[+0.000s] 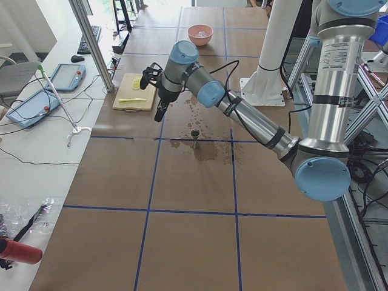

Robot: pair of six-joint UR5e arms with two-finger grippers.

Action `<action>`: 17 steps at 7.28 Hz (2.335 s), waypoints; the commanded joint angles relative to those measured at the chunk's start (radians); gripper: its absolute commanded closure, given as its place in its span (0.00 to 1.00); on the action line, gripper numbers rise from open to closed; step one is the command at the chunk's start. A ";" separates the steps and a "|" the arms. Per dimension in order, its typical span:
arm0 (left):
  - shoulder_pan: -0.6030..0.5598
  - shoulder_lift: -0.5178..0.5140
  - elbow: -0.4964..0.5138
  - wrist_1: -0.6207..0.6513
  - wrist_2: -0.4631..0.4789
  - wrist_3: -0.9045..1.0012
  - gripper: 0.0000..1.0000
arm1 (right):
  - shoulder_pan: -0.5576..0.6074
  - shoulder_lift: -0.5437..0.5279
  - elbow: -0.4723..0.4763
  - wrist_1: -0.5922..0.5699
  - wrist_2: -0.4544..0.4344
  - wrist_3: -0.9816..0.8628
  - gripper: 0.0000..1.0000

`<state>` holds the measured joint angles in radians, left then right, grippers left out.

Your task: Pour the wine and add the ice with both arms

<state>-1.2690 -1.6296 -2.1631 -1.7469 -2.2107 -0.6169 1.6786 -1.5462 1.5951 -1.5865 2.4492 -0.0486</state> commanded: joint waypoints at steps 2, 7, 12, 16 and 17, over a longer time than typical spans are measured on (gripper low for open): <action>0.322 0.234 -0.112 -0.343 0.283 -0.364 0.00 | 0.000 0.000 0.006 0.000 0.001 0.000 0.00; 0.706 0.484 -0.115 -0.583 0.775 -0.554 0.00 | -0.019 -0.002 0.101 -0.006 -0.001 0.001 0.00; 1.128 0.417 0.079 -0.571 1.297 -0.931 0.04 | -0.020 -0.046 0.143 -0.001 0.025 0.003 0.00; 1.136 0.337 0.222 -0.571 1.468 -0.945 0.05 | -0.113 0.024 0.213 -0.006 0.054 0.415 0.00; 1.139 0.324 0.233 -0.571 1.512 -0.954 0.06 | -0.163 0.025 0.261 -0.009 0.045 0.502 0.00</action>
<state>-0.1332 -1.2918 -1.9503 -2.3179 -0.7567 -1.5601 1.5771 -1.5350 1.8069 -1.5932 2.5001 0.2886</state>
